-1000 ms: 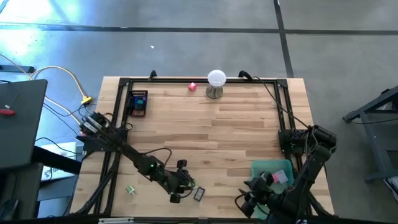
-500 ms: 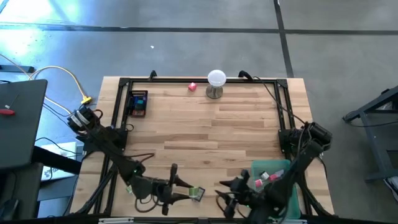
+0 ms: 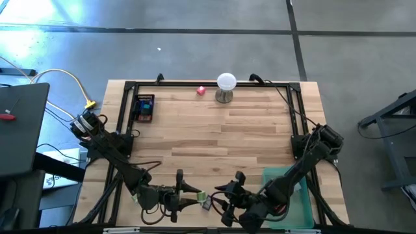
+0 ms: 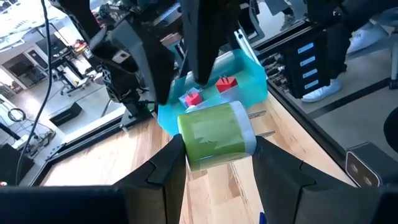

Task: Pick & Place Office items
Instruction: Put the right green charger adapter into the green bin

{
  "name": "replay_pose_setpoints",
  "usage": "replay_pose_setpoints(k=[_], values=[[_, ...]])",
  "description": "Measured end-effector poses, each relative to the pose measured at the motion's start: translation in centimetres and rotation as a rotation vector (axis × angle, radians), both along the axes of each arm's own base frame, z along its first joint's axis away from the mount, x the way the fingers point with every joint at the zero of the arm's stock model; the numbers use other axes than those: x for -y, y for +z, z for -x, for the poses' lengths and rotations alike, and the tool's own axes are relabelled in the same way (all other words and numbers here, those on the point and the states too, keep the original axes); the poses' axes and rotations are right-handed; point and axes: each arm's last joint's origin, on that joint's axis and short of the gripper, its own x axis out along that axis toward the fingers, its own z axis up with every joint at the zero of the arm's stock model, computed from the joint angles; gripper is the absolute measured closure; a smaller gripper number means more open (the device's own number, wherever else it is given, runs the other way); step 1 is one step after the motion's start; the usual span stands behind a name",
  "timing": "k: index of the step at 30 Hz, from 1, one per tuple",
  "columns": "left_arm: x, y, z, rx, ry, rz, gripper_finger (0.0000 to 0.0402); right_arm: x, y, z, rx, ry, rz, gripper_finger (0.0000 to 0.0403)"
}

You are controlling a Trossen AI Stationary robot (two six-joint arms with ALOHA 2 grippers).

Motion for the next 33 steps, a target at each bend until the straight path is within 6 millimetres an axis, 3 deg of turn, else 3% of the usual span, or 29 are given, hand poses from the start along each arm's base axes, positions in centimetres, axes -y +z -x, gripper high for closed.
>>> replay_pose_setpoints(k=[6,14,18,33], values=[[0.0,0.0,0.0,-0.003,0.000,-0.001,0.0257,-0.1,0.1,0.0,-0.002,0.028,0.053,0.0199],[0.0,0.0,0.0,-0.001,0.014,-0.002,0.0257,-0.2,0.3,-0.3,0.004,0.063,-0.015,0.0061],[-0.2,0.0,0.0,0.005,0.048,-0.033,0.0256,0.0,0.3,-0.4,0.014,0.035,-0.039,0.0014],[-0.6,-0.3,-0.2,-0.015,0.111,-0.078,0.0252,3.4,0.2,-3.6,0.001,0.001,-0.162,0.0029]])
